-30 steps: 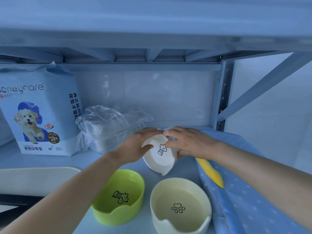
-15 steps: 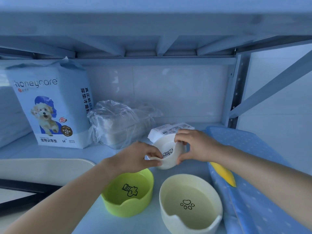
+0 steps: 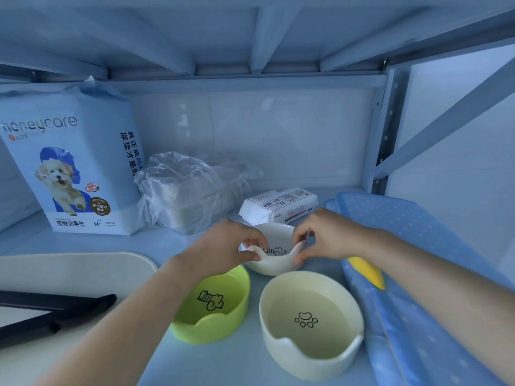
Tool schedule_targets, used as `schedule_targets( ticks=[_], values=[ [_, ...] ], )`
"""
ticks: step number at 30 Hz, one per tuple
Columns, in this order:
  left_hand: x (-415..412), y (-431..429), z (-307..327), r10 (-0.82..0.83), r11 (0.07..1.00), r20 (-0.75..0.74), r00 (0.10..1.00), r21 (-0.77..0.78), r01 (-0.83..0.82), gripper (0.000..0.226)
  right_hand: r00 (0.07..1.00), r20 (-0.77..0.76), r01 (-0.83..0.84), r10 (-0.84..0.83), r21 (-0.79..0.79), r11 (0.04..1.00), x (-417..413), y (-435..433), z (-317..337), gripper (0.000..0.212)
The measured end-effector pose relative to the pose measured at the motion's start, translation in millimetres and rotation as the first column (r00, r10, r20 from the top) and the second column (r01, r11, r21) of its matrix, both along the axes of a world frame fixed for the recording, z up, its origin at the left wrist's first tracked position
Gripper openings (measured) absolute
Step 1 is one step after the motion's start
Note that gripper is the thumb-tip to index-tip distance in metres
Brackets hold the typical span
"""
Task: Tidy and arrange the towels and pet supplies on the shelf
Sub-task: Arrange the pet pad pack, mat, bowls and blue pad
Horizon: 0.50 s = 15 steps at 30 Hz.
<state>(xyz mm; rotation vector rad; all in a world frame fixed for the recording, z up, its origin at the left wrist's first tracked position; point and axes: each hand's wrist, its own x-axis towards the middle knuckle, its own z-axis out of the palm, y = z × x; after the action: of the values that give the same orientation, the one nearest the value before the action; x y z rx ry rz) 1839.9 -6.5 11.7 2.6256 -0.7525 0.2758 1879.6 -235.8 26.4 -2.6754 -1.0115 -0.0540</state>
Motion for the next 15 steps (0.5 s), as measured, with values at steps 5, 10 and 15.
schedule_targets(
  ticks=[5,10,15],
  values=[
    [0,-3,-7,0.007,1.0,-0.022,1.0,0.002,-0.007,0.014,1.0,-0.028,0.002,-0.003,-0.017,1.0,-4,-1,-6,0.011],
    [-3,2,-14,0.083,0.995,-0.04,0.996,-0.053,-0.085,0.013,0.997,-0.081,0.009,-0.004,0.053,0.999,-2,-1,-14,0.009],
    [-7,0,-17,0.121,0.992,-0.007,0.993,-0.034,-0.121,0.013,0.996,-0.086,0.022,-0.012,0.113,0.993,-2,-4,-22,0.01]
  ],
)
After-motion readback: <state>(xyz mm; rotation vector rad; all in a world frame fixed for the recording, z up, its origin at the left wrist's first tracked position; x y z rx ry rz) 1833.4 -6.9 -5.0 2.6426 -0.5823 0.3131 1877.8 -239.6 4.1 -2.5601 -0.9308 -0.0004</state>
